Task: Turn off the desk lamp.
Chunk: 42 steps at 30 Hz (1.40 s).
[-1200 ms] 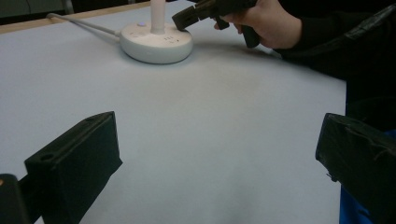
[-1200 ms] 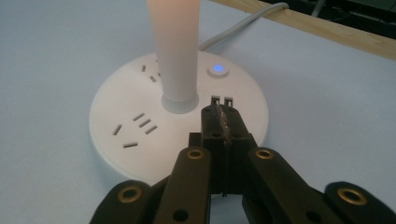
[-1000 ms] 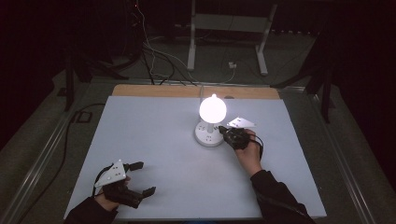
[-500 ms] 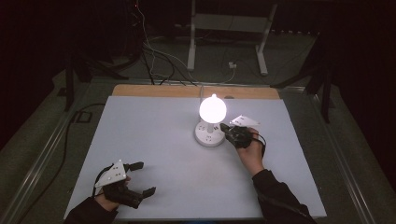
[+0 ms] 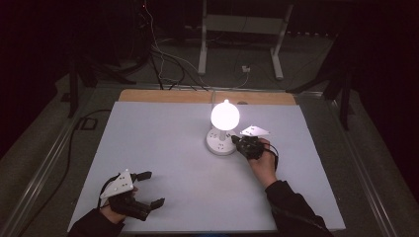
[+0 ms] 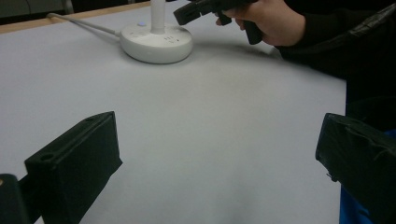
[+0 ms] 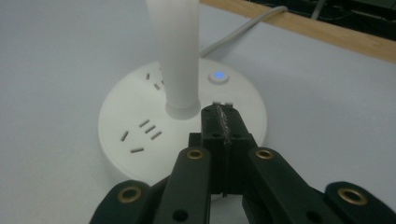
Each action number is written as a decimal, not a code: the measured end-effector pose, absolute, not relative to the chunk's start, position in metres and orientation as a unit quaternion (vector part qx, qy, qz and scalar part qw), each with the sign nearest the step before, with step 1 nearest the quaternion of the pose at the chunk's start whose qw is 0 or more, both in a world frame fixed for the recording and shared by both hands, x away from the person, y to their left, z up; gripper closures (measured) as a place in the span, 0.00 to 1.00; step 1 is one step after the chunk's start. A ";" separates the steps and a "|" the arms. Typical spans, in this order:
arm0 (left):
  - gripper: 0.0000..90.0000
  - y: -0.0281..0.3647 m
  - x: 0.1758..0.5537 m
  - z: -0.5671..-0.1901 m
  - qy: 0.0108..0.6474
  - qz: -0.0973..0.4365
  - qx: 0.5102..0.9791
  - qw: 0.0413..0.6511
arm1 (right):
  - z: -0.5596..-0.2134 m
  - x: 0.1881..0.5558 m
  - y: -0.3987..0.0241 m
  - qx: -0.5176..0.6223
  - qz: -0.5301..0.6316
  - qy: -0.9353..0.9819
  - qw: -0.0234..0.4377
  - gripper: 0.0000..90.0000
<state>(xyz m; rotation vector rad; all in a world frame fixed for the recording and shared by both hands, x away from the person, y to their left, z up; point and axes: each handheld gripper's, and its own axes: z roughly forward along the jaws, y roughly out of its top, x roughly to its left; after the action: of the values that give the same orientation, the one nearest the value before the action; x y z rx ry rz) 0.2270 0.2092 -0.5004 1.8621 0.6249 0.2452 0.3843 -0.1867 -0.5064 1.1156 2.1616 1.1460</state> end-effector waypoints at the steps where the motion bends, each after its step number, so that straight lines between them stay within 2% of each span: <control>1: 0.00 0.209 0.227 -0.500 0.264 0.103 0.786 0.550 | -0.510 0.385 -0.185 0.403 0.411 0.786 0.224 1.00; 17: 0.00 0.209 0.227 -0.500 0.264 0.104 0.786 0.549 | -0.512 0.386 -0.185 0.395 0.405 0.792 0.228 1.00; 21: 0.00 0.209 0.228 -0.501 0.268 0.103 0.784 0.550 | -0.491 0.383 -0.191 0.394 0.436 0.776 0.227 1.00; 26: 0.00 0.209 0.227 -0.500 0.265 0.104 0.785 0.550 | -0.488 0.379 -0.192 0.391 0.439 0.777 0.226 1.00; 31: 0.01 0.210 0.228 -0.500 0.268 0.103 0.783 0.552 | -0.486 0.373 -0.194 0.384 0.444 0.781 0.215 0.92; 35: 0.00 0.210 0.227 -0.500 0.264 0.102 0.785 0.552 | -0.483 0.367 -0.198 0.370 0.458 0.783 0.197 0.78; 38: 0.00 0.210 0.227 -0.500 0.267 0.103 0.783 0.553 | -0.482 0.363 -0.200 0.363 0.470 0.783 0.185 0.74; 41: 0.00 0.210 0.228 -0.500 0.266 0.101 0.783 0.553 | -0.479 0.355 -0.203 0.342 0.487 0.784 0.176 0.63; 42: 0.00 0.210 0.228 -0.500 0.266 0.099 0.783 0.553 | -0.479 0.355 -0.203 0.342 0.487 0.784 0.176 0.63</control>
<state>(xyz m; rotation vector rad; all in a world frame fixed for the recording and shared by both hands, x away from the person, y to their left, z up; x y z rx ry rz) 0.2278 0.2100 -0.5000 1.8517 0.6281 0.2336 0.3550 -0.2025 -0.4793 0.9679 2.2216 1.3781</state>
